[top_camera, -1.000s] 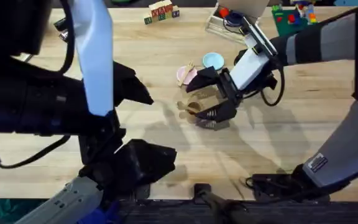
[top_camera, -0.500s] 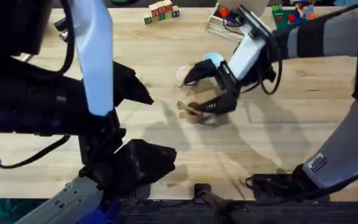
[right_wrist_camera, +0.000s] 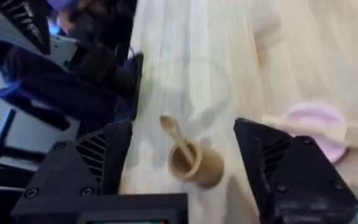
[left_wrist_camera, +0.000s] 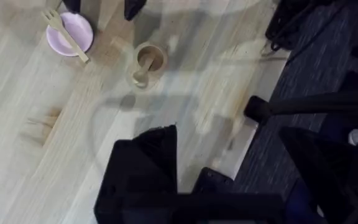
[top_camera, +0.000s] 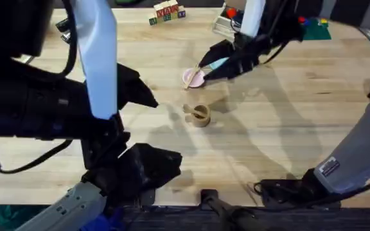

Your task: Pick up a utensil and set it on the pink plate, then put the other utensil in the container.

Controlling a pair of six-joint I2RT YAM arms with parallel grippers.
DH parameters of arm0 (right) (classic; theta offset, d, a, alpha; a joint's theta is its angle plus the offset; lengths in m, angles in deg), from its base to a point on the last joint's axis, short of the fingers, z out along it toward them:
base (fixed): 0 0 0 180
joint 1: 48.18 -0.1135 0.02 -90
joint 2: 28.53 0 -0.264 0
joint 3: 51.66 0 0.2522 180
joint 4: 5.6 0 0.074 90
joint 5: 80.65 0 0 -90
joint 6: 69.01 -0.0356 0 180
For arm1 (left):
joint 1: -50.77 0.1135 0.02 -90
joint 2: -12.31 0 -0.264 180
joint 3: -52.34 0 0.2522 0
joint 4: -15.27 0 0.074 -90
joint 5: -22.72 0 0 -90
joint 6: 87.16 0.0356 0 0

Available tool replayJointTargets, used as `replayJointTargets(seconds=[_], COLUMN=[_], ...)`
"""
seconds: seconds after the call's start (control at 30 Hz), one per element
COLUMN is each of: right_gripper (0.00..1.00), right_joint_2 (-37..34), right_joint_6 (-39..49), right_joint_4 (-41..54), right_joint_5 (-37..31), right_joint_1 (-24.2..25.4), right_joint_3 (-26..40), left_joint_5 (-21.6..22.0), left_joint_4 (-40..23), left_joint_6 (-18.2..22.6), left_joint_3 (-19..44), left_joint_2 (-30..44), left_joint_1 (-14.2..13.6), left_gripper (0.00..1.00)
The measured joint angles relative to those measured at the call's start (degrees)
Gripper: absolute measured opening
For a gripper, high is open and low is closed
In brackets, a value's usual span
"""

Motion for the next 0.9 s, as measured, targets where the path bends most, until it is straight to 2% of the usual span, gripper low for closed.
replayJointTargets(seconds=[0.2, 0.33, 0.47, 0.63, 0.9], right_gripper=[0.984, 0.988, 0.982, 0.982, 0.975], right_joint_2=[-0.01, 0.51, 3.69, 10.32, 20.56], right_joint_6=[-6.5, -11.25, -16.67, -22.06, -32.51], right_joint_4=[13.82, 17.78, 19.15, 21.48, 23.58], right_joint_5=[-11.22, -18.03, -23.99, -27.93, -42.38], right_joint_1=[-0.04, -0.04, -0.04, 0.28, 0.33], right_joint_3=[13.68, 19.72, 20.74, 20.8, 21.13], left_joint_5=[0.16, 0.48, 1.06, 1.29, 2.29], left_joint_4=[0.0, -0.01, -0.01, 0.01, 1.83], left_joint_6=[0.0, 0.0, 0.0, 0.0, -0.54], left_joint_3=[0.0, 0.0, 0.0, 0.0, 0.0], left_joint_2=[0.0, 0.0, 0.0, 0.01, 0.0], left_joint_1=[0.0, 0.0, 0.0, 0.0, 0.0], left_gripper=[0.993, 0.993, 0.993, 0.993, 0.993])
